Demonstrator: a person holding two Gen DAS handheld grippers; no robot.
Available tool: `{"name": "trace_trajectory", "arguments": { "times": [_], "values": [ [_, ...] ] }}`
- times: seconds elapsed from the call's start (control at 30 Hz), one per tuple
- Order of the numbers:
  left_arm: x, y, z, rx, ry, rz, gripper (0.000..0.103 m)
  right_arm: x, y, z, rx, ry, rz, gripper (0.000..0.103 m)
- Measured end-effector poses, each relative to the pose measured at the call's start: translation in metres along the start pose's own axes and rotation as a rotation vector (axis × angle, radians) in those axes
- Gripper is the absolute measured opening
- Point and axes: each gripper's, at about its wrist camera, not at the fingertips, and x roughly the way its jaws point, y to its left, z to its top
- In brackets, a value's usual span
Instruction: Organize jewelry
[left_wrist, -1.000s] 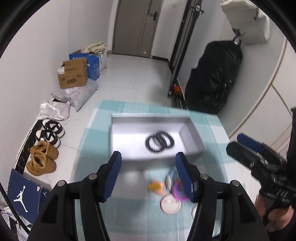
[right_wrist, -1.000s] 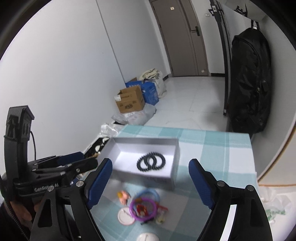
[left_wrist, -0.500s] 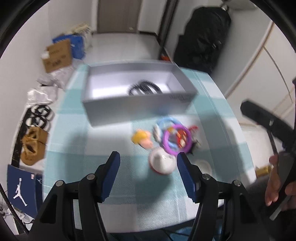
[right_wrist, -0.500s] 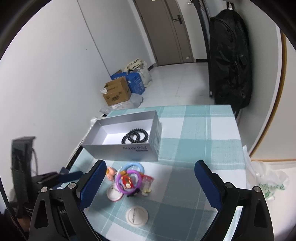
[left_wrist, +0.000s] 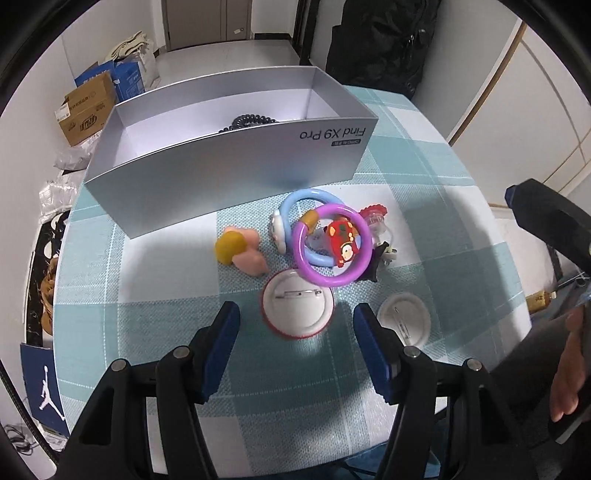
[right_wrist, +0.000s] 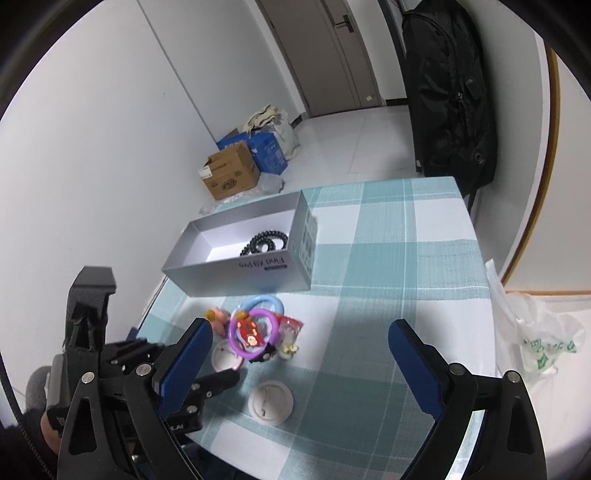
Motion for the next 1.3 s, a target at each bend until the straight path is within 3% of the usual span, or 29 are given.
{"name": "trace_trajectory", "arguments": {
  "times": [0.07,0.3,0.37,0.5,0.97,1.3],
  "values": [
    [0.002,-0.003,0.001,0.014,0.0,-0.015,0.059,-0.002,-0.002,0.0,0.002,-0.006,-0.001,0.097],
    [0.007,-0.01,0.003,0.057,-0.004,0.049,0.056,-0.003,-0.007,0.003,0.032,-0.01,0.004,0.097],
    [0.007,-0.013,0.004,0.077,-0.011,0.072,0.04,-0.002,-0.007,0.003,0.029,-0.007,0.005,0.097],
    [0.005,-0.014,0.003,0.108,-0.001,0.043,0.037,0.0,-0.006,0.003,0.018,-0.001,0.003,0.097],
    [-0.001,-0.001,0.0,0.014,0.042,-0.073,0.037,0.014,-0.009,-0.006,0.005,0.06,-0.029,0.097],
    [-0.027,0.016,0.003,-0.073,-0.017,-0.156,0.037,0.025,0.01,-0.023,-0.109,0.127,-0.04,0.096]
  ]
}}
